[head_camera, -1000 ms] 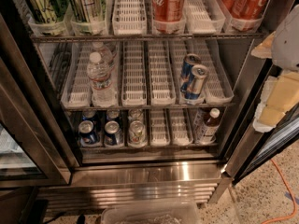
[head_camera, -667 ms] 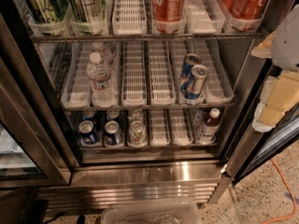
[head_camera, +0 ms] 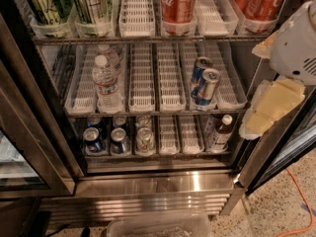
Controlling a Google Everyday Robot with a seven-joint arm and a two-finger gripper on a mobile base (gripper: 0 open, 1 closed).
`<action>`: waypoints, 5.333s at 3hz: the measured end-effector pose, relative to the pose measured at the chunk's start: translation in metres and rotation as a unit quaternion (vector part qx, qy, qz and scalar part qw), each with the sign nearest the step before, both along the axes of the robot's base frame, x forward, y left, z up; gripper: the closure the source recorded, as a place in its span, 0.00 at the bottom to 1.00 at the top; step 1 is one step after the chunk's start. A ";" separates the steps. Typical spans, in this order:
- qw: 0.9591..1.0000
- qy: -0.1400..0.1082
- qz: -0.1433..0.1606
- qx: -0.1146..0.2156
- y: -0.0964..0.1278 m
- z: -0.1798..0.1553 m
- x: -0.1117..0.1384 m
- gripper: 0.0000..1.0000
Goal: Pick coke can from top shelf of fridge
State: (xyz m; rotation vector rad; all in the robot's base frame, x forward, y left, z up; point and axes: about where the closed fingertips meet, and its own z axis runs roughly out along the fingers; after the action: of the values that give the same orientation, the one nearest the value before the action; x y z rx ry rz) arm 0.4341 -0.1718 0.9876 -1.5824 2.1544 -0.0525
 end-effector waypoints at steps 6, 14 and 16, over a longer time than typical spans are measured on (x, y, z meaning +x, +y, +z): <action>0.974 -0.127 -0.111 0.152 0.077 0.037 -0.024 0.00; 0.922 -0.237 -0.120 0.282 0.138 0.117 0.044 0.00; 0.906 -0.264 -0.137 0.299 0.127 0.123 0.059 0.00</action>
Offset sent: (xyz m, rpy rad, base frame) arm -0.0039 0.0212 0.0077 0.0425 -0.0299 0.0113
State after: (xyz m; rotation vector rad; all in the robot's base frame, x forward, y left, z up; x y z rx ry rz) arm 0.4928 -0.0447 1.1108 -0.7924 1.7103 0.0775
